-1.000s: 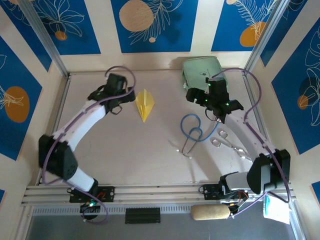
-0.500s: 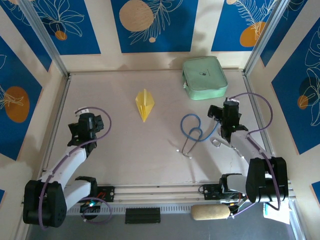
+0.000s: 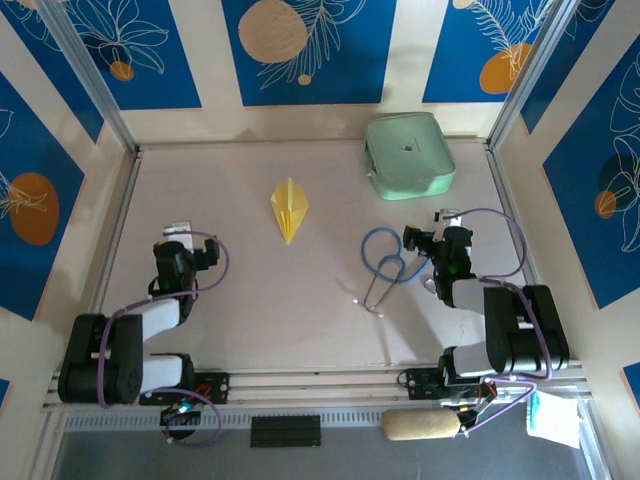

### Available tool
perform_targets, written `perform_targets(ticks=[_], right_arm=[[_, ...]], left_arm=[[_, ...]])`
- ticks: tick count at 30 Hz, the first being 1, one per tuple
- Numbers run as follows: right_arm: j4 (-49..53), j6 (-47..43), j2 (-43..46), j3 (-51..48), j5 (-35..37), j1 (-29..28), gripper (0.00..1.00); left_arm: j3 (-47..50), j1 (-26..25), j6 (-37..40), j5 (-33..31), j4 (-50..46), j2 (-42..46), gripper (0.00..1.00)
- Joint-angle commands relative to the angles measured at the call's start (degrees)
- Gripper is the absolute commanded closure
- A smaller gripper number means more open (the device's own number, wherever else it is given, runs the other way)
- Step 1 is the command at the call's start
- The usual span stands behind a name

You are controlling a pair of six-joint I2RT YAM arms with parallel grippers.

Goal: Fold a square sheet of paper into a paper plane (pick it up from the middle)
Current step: Reset both arms

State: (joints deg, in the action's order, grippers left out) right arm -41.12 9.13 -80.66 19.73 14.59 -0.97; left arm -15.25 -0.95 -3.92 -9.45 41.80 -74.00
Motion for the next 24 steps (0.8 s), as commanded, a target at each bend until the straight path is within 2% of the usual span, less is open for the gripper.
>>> perform_targets(ticks=[1,8,14,16,21,24], right_arm=[[-10.3,-1.4,-3.1,-0.3,-4.9,0.8,0.01],[-9.8,-1.2,-6.1,1.4,-6.2,1.3,0.01],[-6.4,-1.7,-6.5,3.4,-3.6,0.2,0.01],[-6.3,-1.7,-6.5,3.4,-3.5,0.2,0.01],[-6.2,-1.7,-6.5,3.4,-3.6,0.2,0.01],[-6.2,-1.7,-6.5,3.5,-3.6,0.2,0.01]], left_arm=[[0.0,0.7,1.3,5.4,12.1,-3.4,0.01],[-3.4,0.8,2.3,7.8,13.3,-10.9,0.01],[-5.5,0.3,3.0,8.5,10.2,-12.2,0.01],[-5.3,-0.2,3.8,8.8,14.6,-15.8,0.01],[-5.0,-1.3,3.7,4.7,13.8,-15.4,0.01],[-4.8,-1.5,3.9,4.5,14.5,-15.4,0.00]])
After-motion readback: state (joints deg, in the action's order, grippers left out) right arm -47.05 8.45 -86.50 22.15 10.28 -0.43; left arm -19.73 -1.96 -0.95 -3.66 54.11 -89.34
